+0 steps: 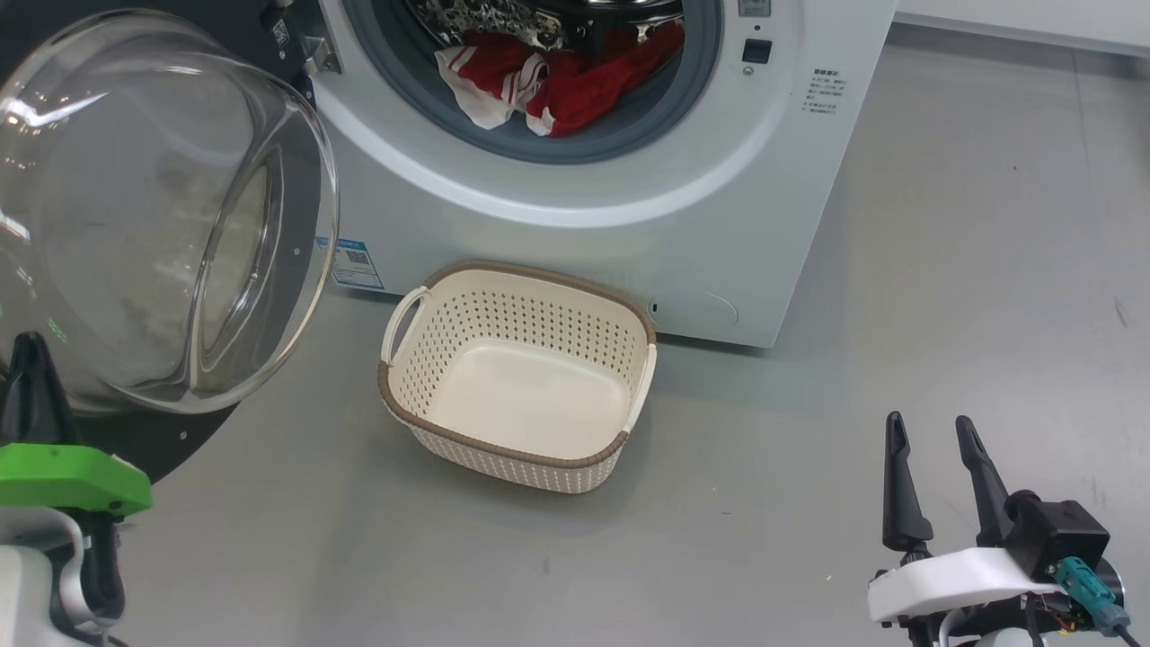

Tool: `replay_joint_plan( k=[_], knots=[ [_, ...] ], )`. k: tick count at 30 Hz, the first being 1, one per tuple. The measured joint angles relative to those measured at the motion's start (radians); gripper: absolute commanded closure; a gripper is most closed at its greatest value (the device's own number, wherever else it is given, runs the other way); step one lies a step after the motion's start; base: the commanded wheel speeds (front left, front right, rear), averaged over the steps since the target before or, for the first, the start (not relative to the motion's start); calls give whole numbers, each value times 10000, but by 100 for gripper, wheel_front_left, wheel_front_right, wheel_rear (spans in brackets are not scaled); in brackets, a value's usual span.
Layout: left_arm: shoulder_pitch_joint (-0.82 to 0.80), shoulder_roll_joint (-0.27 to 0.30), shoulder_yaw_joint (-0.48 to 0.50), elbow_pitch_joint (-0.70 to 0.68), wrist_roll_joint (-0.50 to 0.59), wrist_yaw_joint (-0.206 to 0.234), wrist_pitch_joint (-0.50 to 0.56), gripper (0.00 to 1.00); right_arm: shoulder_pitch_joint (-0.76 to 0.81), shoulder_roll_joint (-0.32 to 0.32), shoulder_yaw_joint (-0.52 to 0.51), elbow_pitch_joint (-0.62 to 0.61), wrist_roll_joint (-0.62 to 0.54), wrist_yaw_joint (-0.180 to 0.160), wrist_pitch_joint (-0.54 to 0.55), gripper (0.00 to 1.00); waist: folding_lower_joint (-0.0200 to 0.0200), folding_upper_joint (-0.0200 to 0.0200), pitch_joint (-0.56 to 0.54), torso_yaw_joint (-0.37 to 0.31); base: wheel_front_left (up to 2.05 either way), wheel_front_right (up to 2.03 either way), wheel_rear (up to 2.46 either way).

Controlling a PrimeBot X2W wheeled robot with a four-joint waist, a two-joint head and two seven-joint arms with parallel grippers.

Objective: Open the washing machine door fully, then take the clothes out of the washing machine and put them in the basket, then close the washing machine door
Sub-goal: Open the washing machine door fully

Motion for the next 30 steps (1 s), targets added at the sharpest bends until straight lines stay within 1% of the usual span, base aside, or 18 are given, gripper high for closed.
replay_joint_plan(
  k=[5,12,20,23,30],
  knots=[
    [26,-217,-383,-568,102,-205,-107,100,1,4,-96,-35,0,4,0,0,0,0,-185,-12,0,0,0],
    [262,-650,-1168,-1285,360,-679,-163,100,5,0,-263,-207,0,2,0,0,0,0,-362,-222,0,0,0],
    [975,-1011,-1891,-1440,441,-1028,-173,100,5,0,-372,-439,-2,2,0,0,0,0,-536,-648,0,0,0],
    [1202,-1160,-2088,-1452,476,-1057,-173,100,31,-2,-374,-453,-4,2,0,0,0,0,-584,-826,0,0,0],
    [1506,-1315,-2297,-1490,552,-1070,-240,100,169,-10,-372,-535,-19,2,0,0,0,0,-674,-1217,0,0,0]
  ],
)
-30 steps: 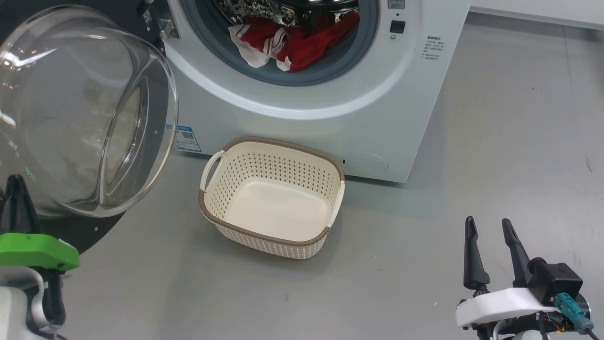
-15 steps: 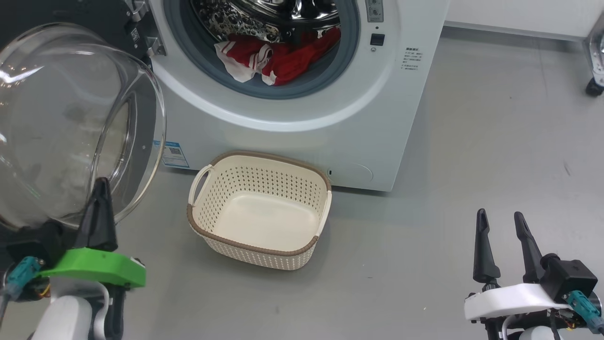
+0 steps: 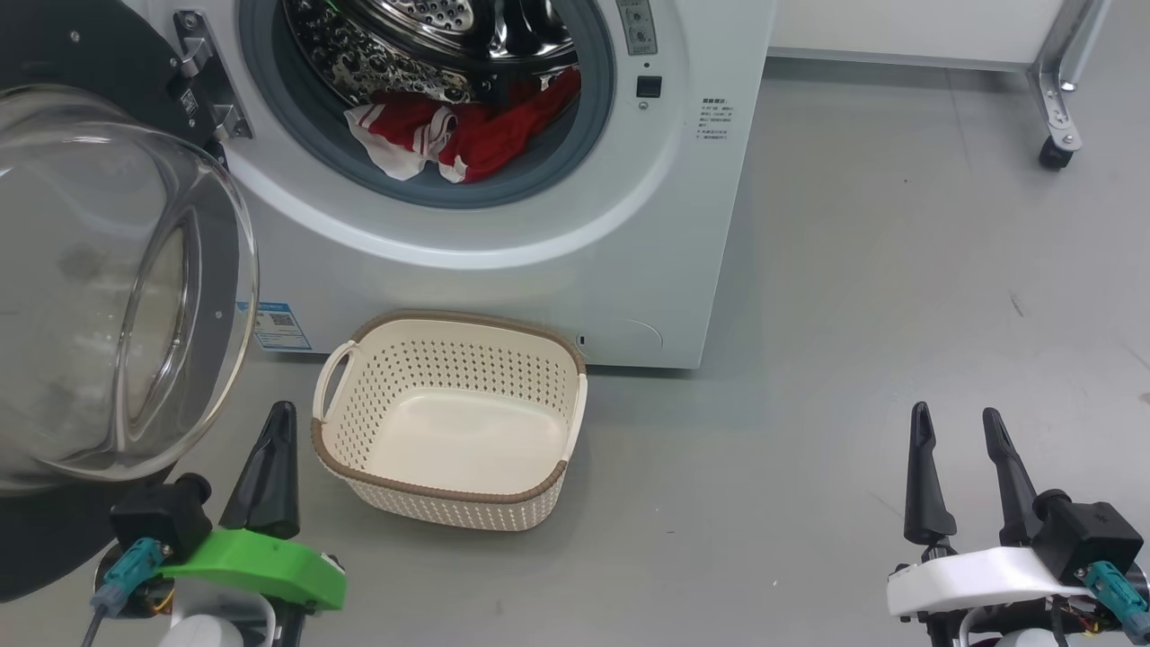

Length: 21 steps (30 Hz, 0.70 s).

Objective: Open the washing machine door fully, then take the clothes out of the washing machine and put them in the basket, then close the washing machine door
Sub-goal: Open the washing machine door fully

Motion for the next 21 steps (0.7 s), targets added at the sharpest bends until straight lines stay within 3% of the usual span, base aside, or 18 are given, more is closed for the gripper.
replay_joint_plan(
  k=[3,4,5,21],
  knots=[
    [57,-23,-61,-15,52,-4,-6,100,27,-12,8,-67,-29,0,0,0,0,0,-27,-139,0,0,0],
    [57,-25,-61,-21,69,-4,-8,59,28,-17,-2,-90,-46,-2,0,0,0,0,-29,-181,0,0,0],
    [58,-33,-58,-21,71,-4,-10,0,28,-23,-10,-104,-46,-2,0,0,0,0,-34,-217,0,0,0],
    [167,-98,-196,-81,207,-92,-109,0,230,-86,-65,-297,-77,-13,0,0,0,0,-22,-380,0,0,0]
  ],
)
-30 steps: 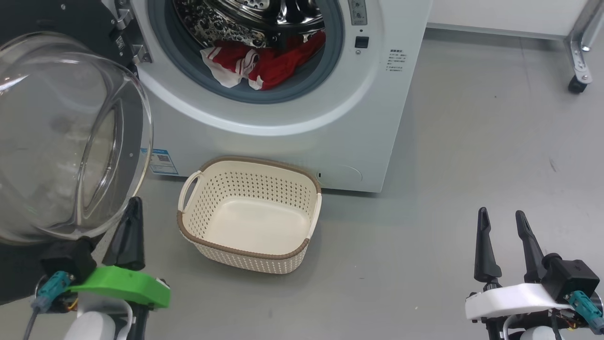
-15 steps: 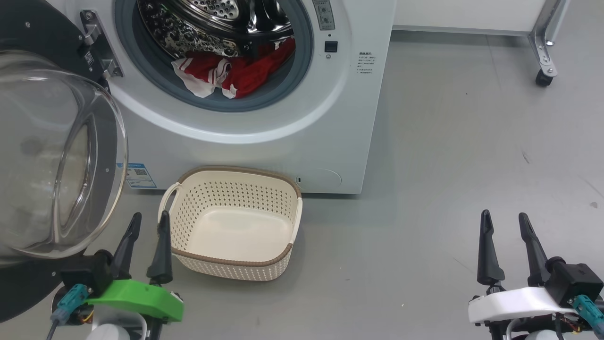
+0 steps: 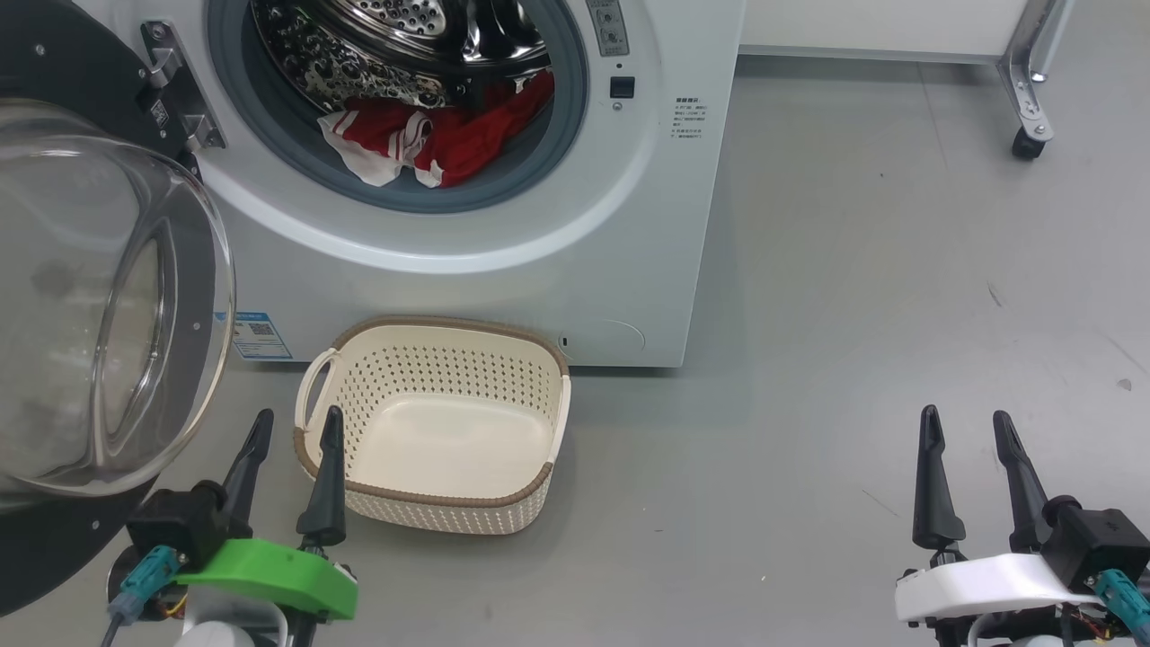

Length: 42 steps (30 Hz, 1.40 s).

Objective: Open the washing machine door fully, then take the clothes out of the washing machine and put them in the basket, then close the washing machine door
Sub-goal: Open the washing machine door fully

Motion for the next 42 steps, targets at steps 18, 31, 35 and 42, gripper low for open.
replay_joint_plan(
  k=[18,31,35,42],
  knots=[
    [78,-29,-36,8,127,-86,-86,0,35,-4,50,-44,-2,0,0,0,0,0,-44,-47,0,0,0],
    [83,-121,-52,6,123,-173,-88,0,58,-4,71,-58,-2,0,0,0,0,0,-54,-59,0,0,0],
    [85,-192,-48,-23,88,-213,-88,0,108,-4,84,-65,-2,0,0,0,0,0,-64,-60,2,-2,0],
    [86,-186,-132,-173,17,-337,-161,0,193,-4,102,-82,0,0,0,0,0,0,-37,-65,23,-23,0]
  ],
)
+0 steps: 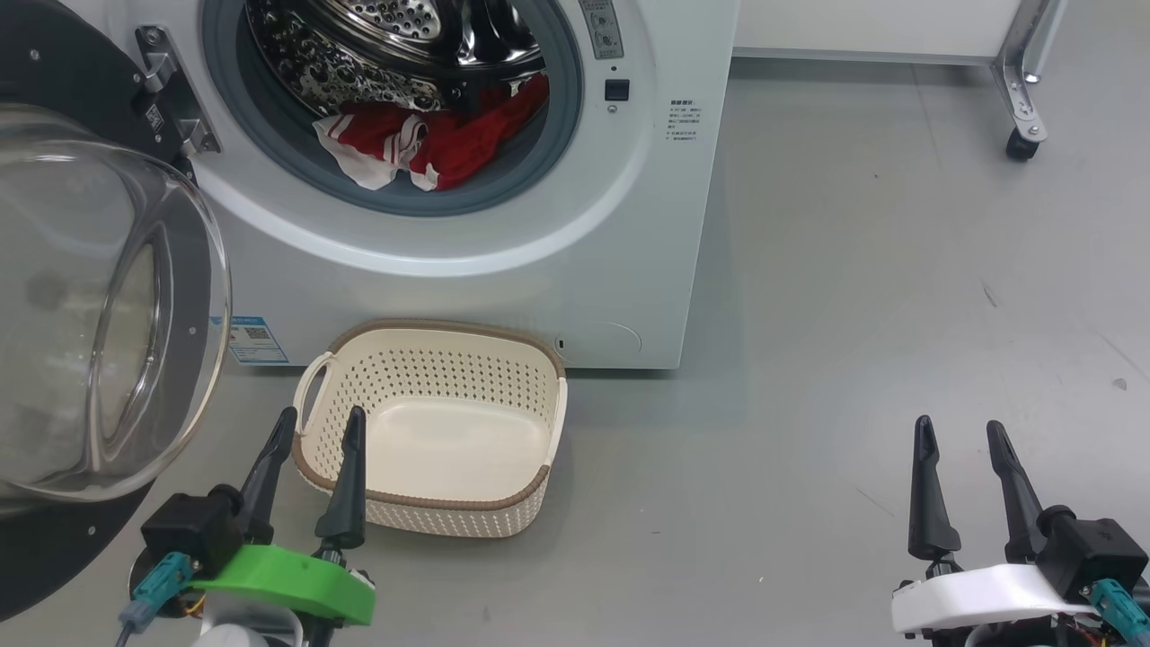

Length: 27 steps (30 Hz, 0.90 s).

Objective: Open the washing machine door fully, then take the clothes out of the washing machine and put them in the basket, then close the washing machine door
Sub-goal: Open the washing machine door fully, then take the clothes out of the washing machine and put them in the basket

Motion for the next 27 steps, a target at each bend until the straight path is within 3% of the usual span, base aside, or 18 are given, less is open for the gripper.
replay_joint_plan(
  k=[14,27],
  knots=[
    [3,4,29,-36,-102,-15,-2,0,2,0,12,-4,0,-2,0,0,0,0,31,19,65,-65,0],
    [6,12,81,-59,-81,-79,-4,0,3,0,50,-33,0,-2,2,0,0,0,81,58,117,-117,0]
  ],
)
